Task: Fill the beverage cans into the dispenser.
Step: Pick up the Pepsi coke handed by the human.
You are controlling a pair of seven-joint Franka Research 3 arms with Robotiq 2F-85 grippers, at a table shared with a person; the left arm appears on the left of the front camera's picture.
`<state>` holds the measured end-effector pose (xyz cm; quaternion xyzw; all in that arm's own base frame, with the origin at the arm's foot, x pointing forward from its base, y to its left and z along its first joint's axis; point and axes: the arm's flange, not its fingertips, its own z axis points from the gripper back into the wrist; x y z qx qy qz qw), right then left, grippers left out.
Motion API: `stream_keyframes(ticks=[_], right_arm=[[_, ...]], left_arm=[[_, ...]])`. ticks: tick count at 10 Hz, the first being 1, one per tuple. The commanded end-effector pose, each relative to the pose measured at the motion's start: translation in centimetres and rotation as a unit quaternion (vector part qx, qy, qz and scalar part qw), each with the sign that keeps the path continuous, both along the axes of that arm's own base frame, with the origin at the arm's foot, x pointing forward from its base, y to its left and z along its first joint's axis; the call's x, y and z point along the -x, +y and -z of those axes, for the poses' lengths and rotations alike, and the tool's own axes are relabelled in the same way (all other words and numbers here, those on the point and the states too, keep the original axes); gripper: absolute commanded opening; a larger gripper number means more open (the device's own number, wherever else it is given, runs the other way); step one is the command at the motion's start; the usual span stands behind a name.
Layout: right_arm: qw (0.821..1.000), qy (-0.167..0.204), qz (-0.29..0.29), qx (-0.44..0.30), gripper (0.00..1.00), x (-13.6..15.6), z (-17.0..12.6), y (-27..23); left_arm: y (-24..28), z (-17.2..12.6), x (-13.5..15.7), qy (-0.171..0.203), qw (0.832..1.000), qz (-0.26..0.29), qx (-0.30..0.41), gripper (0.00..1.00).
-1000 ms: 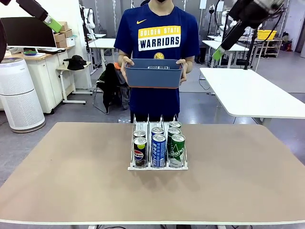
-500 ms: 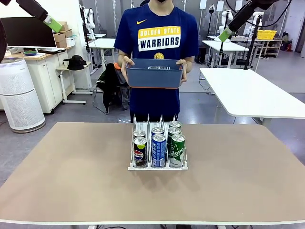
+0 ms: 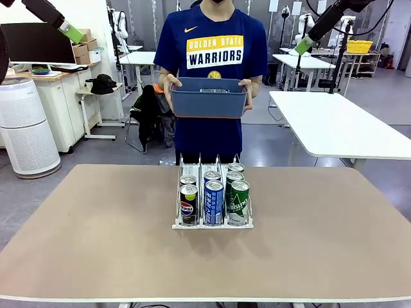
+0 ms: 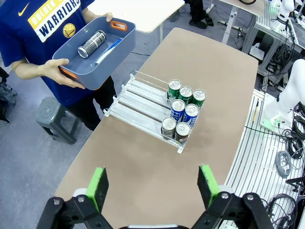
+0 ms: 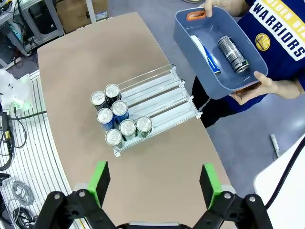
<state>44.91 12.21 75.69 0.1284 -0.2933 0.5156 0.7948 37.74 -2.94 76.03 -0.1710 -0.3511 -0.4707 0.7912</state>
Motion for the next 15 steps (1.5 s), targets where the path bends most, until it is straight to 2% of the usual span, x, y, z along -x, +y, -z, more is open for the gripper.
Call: stream_keyframes(ticks=[1, 3, 5, 7, 15], right_arm=[[1.0, 0.0, 0.001, 0.0, 1.0, 0.0, 0.0, -0.1], [0.999, 0.009, 0.033, -0.029, 1.0, 1.3, -1.0, 0.1], [0.998, 0.002, 0.056, -0.041, 1.0, 2.4, -2.3, -0.3], [0.997, -0.003, 0.054, -0.046, 1.0, 2.4, -3.2, -0.6], [0.998, -0.002, 0.049, -0.034, 1.0, 2.5, -3.3, -0.7]], left_arm=[[0.0, 0.1, 0.1, 0.004, 1.0, -0.003, -0.004, 1.0], [0.0, 0.1, 0.1, 0.004, 1.0, -0.003, -0.004, 1.0], [0.0, 0.1, 0.1, 0.004, 1.0, -0.003, -0.004, 1.0], [0.0, 0.1, 0.1, 0.004, 1.0, -0.003, -0.004, 1.0], [0.0, 0.1, 0.1, 0.004, 1.0, -0.003, -0.004, 1.0]])
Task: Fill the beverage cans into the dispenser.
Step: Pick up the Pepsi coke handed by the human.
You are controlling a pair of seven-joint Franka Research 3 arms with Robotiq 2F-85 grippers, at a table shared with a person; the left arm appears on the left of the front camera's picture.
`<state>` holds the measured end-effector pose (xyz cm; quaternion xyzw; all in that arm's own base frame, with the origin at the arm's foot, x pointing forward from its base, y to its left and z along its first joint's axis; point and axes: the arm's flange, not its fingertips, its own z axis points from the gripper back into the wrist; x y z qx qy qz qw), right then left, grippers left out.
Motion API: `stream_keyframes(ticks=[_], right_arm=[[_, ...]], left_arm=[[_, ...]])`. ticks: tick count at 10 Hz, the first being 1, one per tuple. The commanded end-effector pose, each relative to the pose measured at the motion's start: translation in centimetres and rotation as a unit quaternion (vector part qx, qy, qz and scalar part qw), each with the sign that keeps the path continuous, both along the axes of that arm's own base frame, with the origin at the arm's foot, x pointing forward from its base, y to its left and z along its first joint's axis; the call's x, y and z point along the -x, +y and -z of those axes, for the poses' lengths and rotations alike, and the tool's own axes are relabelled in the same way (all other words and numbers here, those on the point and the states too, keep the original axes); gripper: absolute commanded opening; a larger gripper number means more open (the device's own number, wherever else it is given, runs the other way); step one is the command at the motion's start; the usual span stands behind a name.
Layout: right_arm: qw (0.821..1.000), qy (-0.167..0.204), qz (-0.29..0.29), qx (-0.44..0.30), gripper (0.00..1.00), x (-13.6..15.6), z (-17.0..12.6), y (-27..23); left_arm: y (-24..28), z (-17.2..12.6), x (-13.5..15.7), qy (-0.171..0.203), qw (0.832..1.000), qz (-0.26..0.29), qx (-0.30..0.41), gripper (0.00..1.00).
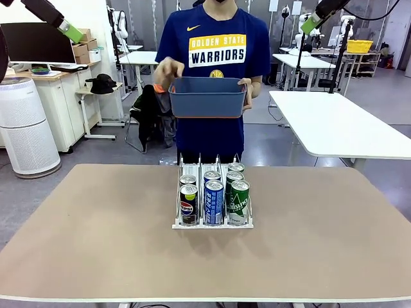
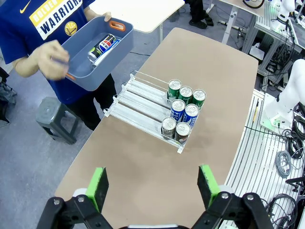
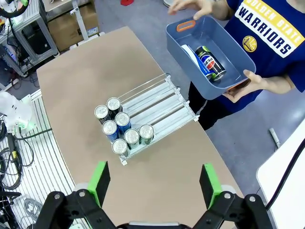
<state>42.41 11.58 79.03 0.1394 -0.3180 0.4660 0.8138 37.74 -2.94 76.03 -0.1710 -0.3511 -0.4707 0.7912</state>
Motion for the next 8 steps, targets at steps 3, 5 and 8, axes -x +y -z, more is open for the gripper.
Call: stream_keyframes(ticks=[3, 5, 8], right_arm=[[1.0, 0.0, 0.0, 0.0, 1.0, 0.03, 0.03, -0.03], [1.0, 0.0, 0.0, 0.0, 1.0, 0.03, 0.03, -0.03], [1.0, 0.0, 0.0, 0.0, 1.0, 0.03, 0.03, -0.03]], left_arm=[[0.0, 0.05, 0.06, 0.004, 1.0, -0.003, -0.004, 1.0], [0.0, 0.05, 0.06, 0.004, 1.0, -0.003, -0.004, 1.0], [0.0, 0.05, 0.06, 0.004, 1.0, -0.003, -0.004, 1.0]])
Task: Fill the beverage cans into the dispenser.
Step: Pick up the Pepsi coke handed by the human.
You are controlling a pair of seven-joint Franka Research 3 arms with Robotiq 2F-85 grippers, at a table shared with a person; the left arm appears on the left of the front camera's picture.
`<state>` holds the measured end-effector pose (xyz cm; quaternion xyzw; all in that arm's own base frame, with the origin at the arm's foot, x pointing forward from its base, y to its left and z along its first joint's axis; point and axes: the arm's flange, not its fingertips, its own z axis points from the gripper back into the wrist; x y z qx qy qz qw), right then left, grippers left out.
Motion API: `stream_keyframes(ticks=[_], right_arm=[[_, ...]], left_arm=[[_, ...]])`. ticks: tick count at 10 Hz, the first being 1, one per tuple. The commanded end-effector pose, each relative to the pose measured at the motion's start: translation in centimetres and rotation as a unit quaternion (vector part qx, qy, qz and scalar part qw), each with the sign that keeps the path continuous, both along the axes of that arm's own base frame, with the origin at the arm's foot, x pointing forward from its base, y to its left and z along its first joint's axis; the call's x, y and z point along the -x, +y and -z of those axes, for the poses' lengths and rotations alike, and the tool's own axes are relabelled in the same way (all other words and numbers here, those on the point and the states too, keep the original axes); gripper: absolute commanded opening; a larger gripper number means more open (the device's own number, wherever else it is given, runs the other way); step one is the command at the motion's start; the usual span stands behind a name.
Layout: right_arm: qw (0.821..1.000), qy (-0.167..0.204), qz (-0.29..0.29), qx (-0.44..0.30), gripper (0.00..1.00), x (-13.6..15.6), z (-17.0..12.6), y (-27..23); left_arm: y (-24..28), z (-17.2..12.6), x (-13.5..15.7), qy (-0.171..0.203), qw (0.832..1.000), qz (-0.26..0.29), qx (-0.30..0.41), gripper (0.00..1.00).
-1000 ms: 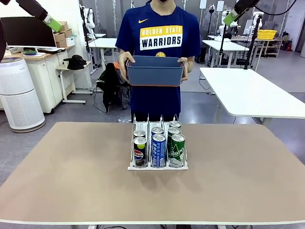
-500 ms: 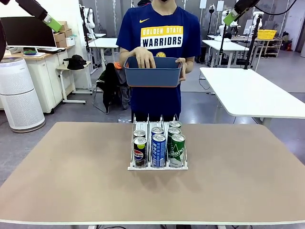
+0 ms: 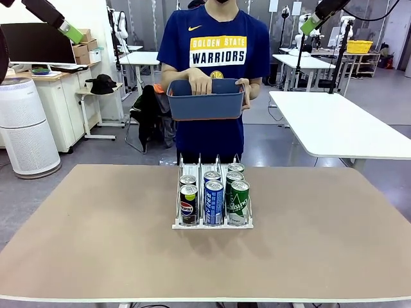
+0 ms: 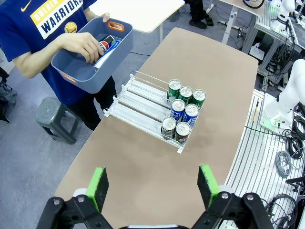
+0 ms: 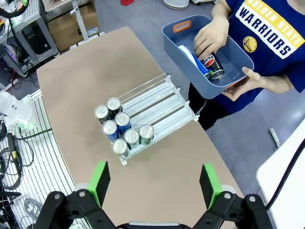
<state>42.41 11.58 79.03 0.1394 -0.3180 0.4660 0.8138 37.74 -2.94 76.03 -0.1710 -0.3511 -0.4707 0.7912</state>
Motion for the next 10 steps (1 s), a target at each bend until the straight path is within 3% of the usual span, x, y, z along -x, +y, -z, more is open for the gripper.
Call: stream_keyframes(ticks=[1, 10], right_arm=[[1.0, 0.0, 0.0, 0.0, 1.0, 0.03, 0.03, -0.03], [1.0, 0.0, 0.0, 0.0, 1.0, 0.03, 0.03, -0.03]], left_arm=[[0.0, 0.05, 0.06, 0.004, 1.0, -0.003, -0.004, 1.0], [0.0, 0.05, 0.06, 0.004, 1.0, -0.003, -0.004, 1.0]])
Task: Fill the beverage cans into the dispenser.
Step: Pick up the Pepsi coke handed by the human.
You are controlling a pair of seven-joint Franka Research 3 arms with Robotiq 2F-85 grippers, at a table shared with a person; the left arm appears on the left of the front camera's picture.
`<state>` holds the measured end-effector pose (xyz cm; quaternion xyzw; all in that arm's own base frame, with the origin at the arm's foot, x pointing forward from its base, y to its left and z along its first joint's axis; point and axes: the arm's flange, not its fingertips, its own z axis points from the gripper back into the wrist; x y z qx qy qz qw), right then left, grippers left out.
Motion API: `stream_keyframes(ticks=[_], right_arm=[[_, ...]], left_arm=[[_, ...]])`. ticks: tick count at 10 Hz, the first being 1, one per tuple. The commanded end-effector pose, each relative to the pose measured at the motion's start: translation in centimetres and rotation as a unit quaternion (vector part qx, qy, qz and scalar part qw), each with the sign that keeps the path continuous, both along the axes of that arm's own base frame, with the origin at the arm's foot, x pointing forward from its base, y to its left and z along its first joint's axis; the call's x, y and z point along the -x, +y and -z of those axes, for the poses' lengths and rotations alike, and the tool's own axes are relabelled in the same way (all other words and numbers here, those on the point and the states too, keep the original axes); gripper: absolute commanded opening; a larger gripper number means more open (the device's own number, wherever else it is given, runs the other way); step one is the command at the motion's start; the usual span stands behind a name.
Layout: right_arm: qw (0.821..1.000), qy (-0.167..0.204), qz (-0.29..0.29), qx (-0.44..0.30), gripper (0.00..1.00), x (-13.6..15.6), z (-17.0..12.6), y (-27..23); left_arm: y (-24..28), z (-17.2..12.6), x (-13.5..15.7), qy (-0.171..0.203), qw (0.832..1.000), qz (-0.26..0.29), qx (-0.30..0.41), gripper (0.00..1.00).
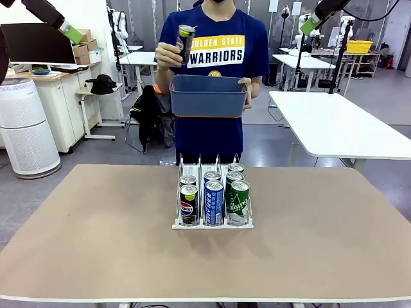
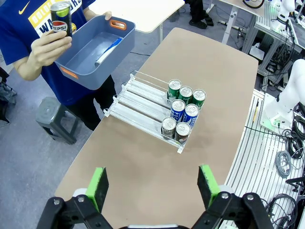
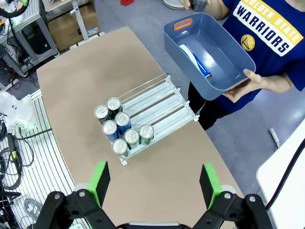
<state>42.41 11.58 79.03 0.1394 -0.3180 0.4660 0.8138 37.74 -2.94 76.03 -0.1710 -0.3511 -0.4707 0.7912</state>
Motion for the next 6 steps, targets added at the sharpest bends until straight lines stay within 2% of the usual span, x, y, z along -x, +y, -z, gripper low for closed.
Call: stream_keyframes(ticks=[1, 6], right_arm=[[1.0, 0.0, 0.0, 0.0, 1.0, 0.03, 0.03, -0.03], [1.0, 0.0, 0.0, 0.0, 1.0, 0.03, 0.03, -0.03]], left_arm=[[0.0, 0.05, 0.06, 0.004, 1.0, -0.003, -0.004, 1.0], [0.0, 0.05, 0.06, 0.004, 1.0, -0.003, -0.004, 1.0]])
